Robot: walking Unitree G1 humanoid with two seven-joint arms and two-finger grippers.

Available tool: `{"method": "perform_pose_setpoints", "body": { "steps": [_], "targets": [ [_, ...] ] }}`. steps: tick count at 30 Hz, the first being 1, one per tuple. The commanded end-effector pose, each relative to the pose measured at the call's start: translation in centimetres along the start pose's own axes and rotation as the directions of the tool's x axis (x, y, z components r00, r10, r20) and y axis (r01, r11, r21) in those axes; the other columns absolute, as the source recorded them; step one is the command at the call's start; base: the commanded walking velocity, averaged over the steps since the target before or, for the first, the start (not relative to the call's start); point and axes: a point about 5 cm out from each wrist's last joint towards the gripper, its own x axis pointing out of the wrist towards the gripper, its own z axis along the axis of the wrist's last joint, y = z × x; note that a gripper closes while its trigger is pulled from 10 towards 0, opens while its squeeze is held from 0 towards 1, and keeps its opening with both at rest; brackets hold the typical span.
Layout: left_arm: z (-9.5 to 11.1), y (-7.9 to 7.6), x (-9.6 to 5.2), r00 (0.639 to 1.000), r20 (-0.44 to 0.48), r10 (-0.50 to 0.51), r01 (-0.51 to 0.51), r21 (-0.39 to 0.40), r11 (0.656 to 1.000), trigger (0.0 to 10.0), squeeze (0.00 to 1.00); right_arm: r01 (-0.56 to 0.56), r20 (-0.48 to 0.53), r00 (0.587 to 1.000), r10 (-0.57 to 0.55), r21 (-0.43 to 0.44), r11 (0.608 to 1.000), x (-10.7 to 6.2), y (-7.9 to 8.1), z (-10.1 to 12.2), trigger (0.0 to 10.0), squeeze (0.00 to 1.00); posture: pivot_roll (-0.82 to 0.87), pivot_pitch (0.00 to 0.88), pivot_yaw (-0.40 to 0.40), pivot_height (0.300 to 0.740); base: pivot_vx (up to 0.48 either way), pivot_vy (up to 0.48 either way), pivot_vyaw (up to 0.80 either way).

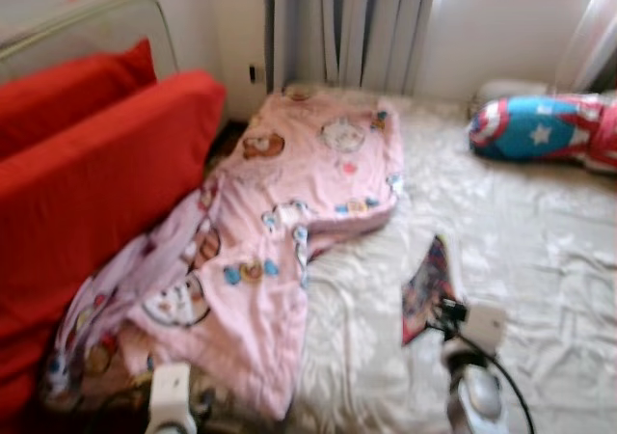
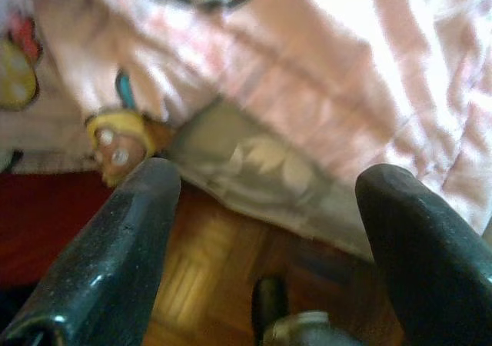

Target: Clean up the room

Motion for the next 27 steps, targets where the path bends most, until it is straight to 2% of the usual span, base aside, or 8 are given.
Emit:
{"method": "perform_pose_setpoints", "body": {
  "steps": [1, 6, 27],
  "targets": [
    [-0.50, -0.76, -0.16, 1.000, -0.016, -0.017, 0.017, -0.012, 1.000, 10.0, 0.00, 0.034, 0.027, 0.999, -0.034, -0.008, 0.999, 0.28, -1.02, 0.69, 10.0, 0.00, -0.03, 0.000, -0.036, 0.740, 0.000, -0.409, 0.00],
    [-0.55, -0.80, -0.20, 1.000, -0.015, -0.019, 0.019, -0.010, 1.000, 10.0, 0.00, 0.017, 0.026, 1.000, -0.016, -0.015, 1.000, 0.39, -0.62, 0.69, 10.0, 0.00, -0.02, 0.000, -0.040, 0.740, 0.000, -0.407, -0.53],
    [-0.79, -0.99, -0.34, 1.000, -0.013, -0.023, 0.023, -0.012, 1.000, 10.0, 0.00, 0.016, 0.010, 1.000, -0.015, -0.005, 1.000, 0.19, -0.53, 0.25, 10.0, 0.00, -0.02, 0.000, -0.043, 0.740, 0.000, -0.409, 0.00]
  ]
}}
